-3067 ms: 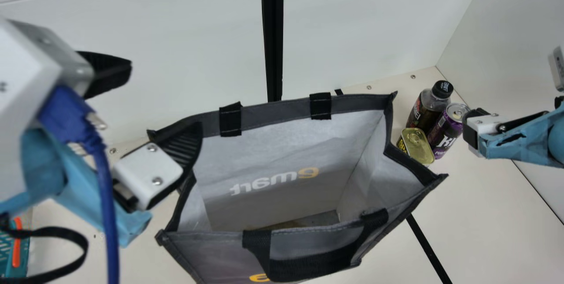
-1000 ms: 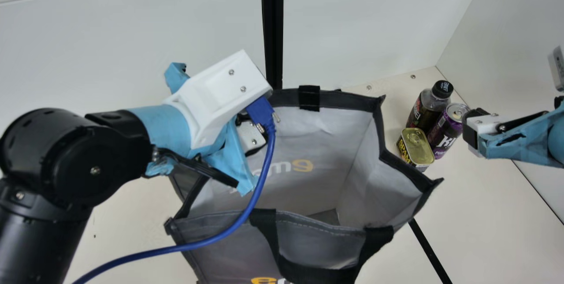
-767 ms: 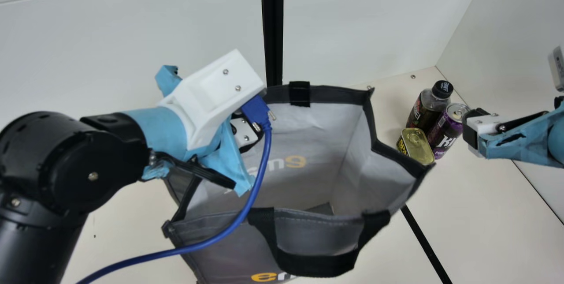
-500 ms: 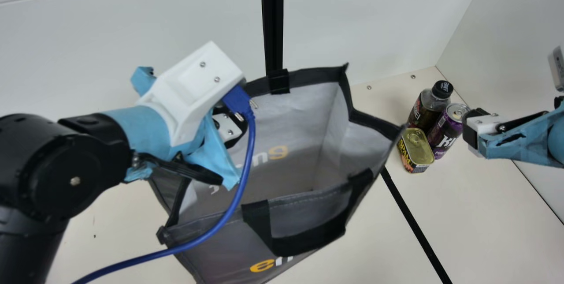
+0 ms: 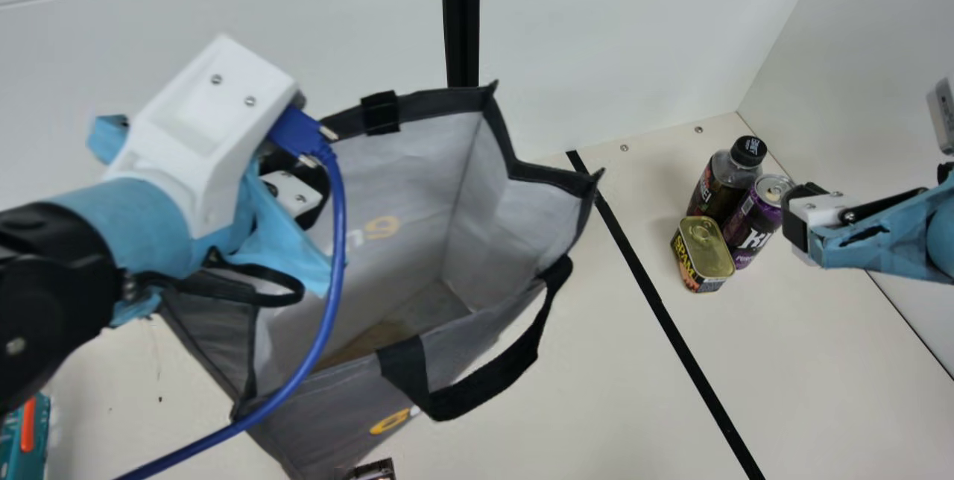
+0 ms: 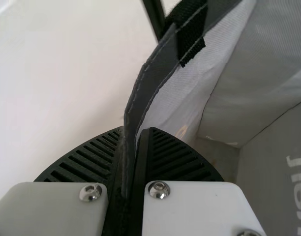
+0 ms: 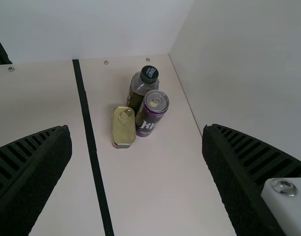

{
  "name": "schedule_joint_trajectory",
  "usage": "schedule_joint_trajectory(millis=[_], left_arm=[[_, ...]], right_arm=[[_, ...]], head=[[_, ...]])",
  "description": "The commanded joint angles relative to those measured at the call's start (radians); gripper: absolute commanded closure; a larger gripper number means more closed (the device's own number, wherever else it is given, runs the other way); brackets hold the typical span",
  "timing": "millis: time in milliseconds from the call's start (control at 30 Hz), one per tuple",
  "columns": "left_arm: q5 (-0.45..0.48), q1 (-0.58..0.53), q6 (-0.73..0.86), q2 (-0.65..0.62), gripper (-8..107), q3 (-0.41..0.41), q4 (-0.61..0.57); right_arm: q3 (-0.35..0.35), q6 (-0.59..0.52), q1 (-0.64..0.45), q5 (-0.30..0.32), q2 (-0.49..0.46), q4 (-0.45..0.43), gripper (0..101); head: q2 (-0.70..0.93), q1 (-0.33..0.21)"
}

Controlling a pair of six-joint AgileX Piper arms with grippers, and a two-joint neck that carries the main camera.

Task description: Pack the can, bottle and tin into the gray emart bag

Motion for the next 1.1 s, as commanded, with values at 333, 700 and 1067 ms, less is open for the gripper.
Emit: schedule_joint_trajectory(millis=[333,700,1067], left_arm=[[0.0,-0.019,-0.158,-0.079,89,0.063,0.306],[0.0,-0.053,-0.314,-0.145,89,0.183,0.568],[0.0,-0.094,-0.499,-0.198,89,0.371,0.795]], right_arm=[[0.0,0.0,0.0,0.0,0.0,0.0,10],[0.0,0.0,0.0,0.0,0.0,0.0,10],[0.0,0.0,0.0,0.0,0.0,0.0,10]], head=[[-0.001,-0.023],[-0.001,-0.023],[-0.001,-0.023]])
